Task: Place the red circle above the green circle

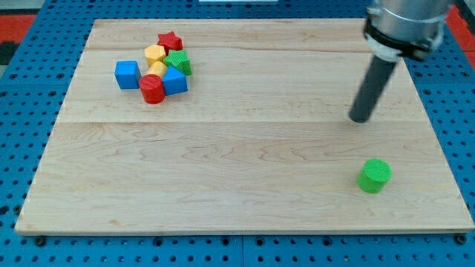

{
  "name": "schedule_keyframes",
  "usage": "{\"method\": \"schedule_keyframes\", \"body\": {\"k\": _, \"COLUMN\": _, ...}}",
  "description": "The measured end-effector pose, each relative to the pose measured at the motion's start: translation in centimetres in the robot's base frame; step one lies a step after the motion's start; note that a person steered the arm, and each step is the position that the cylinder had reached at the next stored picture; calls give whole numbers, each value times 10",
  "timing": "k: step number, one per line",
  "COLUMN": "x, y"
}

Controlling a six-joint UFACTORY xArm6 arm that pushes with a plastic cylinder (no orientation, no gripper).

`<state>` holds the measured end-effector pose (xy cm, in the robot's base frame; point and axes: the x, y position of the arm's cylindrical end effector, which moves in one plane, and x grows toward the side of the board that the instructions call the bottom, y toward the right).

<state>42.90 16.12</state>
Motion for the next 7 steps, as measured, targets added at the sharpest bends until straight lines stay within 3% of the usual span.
{"method": "schedule_keyframes", "body": {"k": 1, "x": 29, "y": -71}}
{"method": "schedule_keyframes", "body": {"k": 2, "x": 49, "y": -182}}
{"method": "schedule_keyframes", "body": {"k": 3, "x": 32, "y": -275}}
{"method": "schedule_keyframes", "body": {"k": 6, "x": -42, "y": -369}}
{"method": "schedule_keyframes", "body": {"k": 7, "x": -43, "y": -294}}
